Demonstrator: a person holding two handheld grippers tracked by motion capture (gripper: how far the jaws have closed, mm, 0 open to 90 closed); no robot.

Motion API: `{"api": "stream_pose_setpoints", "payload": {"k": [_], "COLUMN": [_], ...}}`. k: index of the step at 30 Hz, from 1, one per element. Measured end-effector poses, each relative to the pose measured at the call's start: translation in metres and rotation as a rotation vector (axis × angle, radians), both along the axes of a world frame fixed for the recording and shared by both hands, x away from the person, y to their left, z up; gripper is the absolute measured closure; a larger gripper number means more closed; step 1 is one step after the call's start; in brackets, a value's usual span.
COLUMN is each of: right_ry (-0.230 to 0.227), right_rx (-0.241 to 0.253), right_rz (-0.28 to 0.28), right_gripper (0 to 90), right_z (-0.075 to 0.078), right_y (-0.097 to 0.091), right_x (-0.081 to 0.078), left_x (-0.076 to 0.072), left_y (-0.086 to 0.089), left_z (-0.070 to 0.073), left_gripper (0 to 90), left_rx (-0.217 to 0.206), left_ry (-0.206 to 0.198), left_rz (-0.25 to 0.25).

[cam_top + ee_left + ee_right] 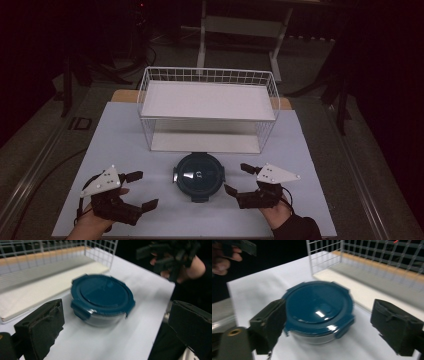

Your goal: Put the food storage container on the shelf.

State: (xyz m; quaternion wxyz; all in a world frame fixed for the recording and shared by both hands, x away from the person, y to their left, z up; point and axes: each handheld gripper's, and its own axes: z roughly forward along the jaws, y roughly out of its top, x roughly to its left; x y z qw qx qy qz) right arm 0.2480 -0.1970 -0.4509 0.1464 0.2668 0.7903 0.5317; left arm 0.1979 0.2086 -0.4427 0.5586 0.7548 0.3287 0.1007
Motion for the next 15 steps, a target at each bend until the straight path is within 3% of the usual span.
{"api": "stream_pose_setpoints", "payload": {"k": [5,7,9,10,12,15], "right_ry": [-0.017,-0.02,-0.003,0.027,0.016,-0.02], "right_rx": [0.005,-0.014,-0.016,-0.016,-0.013,-0.03], "right_rz": [-0.005,-0.025,-0.026,-0.017,-0.011,-0.009], "right_gripper": [18.5,18.5,18.5,18.5,18.5,14.3], "right_z": [0.006,0.008,0.008,0.008,0.007,0.007], "right_y": [-0.004,-0.004,-0.004,-0.003,-0.001,0.004], "right_x": [0.005,0.008,0.009,0.011,0.01,0.007], "left_x": [0.01,0.021,0.024,0.032,0.04,0.054], "left_y": [-0.001,-0.007,-0.008,-0.01,-0.013,-0.018], "left_z": [0.005,0.005,0.005,0.004,0.002,-0.007], "left_gripper": [0.6,2.6,2.9,2.9,2.9,2.7], "left_rx": [-0.018,0.027,0.042,0.044,0.047,0.017], "left_ry": [0.03,0.063,0.064,0.092,0.138,0.221], "left_rz": [0.001,0.018,0.027,0.038,0.061,0.07]}}
